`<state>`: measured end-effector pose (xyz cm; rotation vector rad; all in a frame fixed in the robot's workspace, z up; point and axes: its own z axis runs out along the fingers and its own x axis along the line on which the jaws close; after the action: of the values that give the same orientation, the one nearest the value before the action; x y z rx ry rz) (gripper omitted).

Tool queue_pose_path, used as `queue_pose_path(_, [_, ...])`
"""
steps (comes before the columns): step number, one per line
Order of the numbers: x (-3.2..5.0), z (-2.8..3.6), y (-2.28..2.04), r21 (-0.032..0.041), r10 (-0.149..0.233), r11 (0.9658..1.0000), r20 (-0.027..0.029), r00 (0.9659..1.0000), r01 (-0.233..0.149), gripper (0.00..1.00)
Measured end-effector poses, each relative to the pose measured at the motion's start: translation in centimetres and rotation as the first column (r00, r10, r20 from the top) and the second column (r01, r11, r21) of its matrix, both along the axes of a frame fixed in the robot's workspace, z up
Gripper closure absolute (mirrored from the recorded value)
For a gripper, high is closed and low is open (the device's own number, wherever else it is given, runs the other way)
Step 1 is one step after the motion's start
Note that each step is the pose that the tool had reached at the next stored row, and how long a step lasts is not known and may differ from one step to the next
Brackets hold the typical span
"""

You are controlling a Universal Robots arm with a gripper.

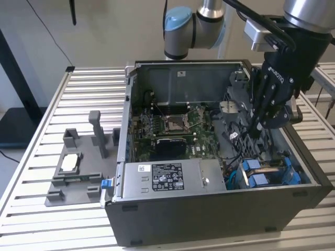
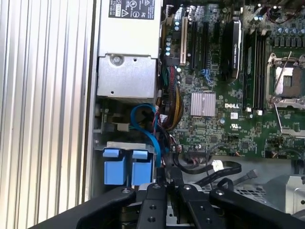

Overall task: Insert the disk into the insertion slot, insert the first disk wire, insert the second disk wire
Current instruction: 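Insert the second disk wire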

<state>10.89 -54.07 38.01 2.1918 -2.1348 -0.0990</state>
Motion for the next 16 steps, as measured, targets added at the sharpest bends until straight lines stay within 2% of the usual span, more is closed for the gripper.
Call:
queue_pose_path(3, [0.59,-0.21,-0.27,0.0,0.0,1.0,-0.0149,0.9999,0.0,0.84])
queue_pose_path(6, [1.16,-0.46,-0.58,0.0,0.0,1.0,-0.025,0.9997,0.0,0.84])
queue_pose_path(8, [1.49,-0.63,-0.81,0.0,0.0,1.0,-0.027,0.9996,0.0,0.84])
queue_pose_path(16, [2.32,-1.21,-1.92,0.0026,0.0,1.0,-0.0271,0.9996,0.0,0.84])
